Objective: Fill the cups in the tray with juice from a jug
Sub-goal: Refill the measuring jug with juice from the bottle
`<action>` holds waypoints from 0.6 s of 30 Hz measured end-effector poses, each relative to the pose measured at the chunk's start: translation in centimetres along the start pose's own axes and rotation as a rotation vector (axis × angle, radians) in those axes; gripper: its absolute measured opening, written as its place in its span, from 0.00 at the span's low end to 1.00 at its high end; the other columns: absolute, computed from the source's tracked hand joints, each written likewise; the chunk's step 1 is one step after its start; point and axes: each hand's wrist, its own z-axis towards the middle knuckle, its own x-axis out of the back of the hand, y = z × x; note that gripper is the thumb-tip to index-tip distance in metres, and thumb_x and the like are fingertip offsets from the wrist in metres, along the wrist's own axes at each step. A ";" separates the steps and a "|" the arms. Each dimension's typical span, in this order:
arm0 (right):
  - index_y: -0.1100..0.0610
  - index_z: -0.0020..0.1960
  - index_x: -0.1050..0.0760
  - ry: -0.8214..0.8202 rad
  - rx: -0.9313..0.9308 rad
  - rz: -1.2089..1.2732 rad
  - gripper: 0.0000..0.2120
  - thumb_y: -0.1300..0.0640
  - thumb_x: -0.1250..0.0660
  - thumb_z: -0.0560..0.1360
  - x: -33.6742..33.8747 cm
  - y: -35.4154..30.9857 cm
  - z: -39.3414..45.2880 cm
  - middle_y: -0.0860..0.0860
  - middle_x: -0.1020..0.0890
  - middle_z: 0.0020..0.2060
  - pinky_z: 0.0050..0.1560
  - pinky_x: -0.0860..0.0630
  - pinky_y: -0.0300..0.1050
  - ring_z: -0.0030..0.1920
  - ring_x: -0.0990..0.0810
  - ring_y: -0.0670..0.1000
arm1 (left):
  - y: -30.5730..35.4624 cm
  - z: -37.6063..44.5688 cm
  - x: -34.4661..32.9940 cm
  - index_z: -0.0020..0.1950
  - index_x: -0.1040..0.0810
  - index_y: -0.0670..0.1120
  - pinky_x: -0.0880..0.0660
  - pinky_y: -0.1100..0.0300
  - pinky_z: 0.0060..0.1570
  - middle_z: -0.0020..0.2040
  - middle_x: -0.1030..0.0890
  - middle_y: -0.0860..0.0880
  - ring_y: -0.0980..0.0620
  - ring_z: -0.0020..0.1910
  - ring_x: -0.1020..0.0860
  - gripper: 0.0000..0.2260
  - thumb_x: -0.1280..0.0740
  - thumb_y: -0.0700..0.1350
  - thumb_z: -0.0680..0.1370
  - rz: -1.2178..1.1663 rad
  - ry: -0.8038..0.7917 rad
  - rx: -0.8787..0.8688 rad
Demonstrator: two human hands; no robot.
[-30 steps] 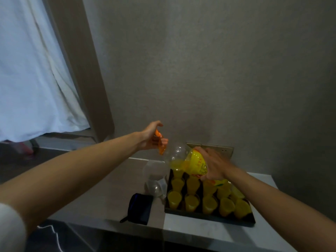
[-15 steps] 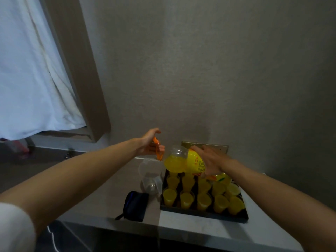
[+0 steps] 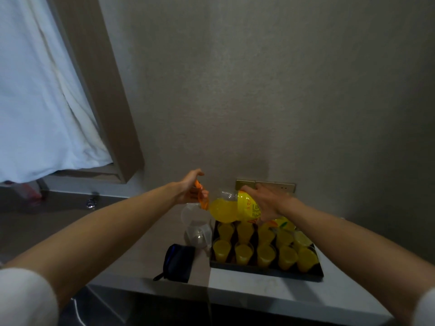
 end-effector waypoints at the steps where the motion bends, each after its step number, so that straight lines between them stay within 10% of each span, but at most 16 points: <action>1: 0.45 0.79 0.47 -0.003 0.000 -0.002 0.55 0.38 0.18 0.63 0.1 -0.1 0.1 0.58 0.27 0.66 0.52 0.26 0.51 0.63 0.24 0.60 | -0.1 0.0 0.0 0.35 0.32 0.45 0.25 0.56 0.42 0.35 0.22 0.42 0.47 0.34 0.23 0.19 0.38 0.57 0.78 -0.003 0.003 -0.004; 18: 0.45 0.80 0.48 0.009 -0.027 -0.097 0.59 0.33 0.19 0.59 2.1 0.6 2.1 0.59 0.23 0.60 0.48 0.25 0.51 0.57 0.21 0.62 | 0.8 1.0 0.0 0.36 0.32 0.44 0.24 0.55 0.45 0.35 0.22 0.41 0.46 0.34 0.24 0.18 0.37 0.56 0.78 -0.062 -0.025 -0.026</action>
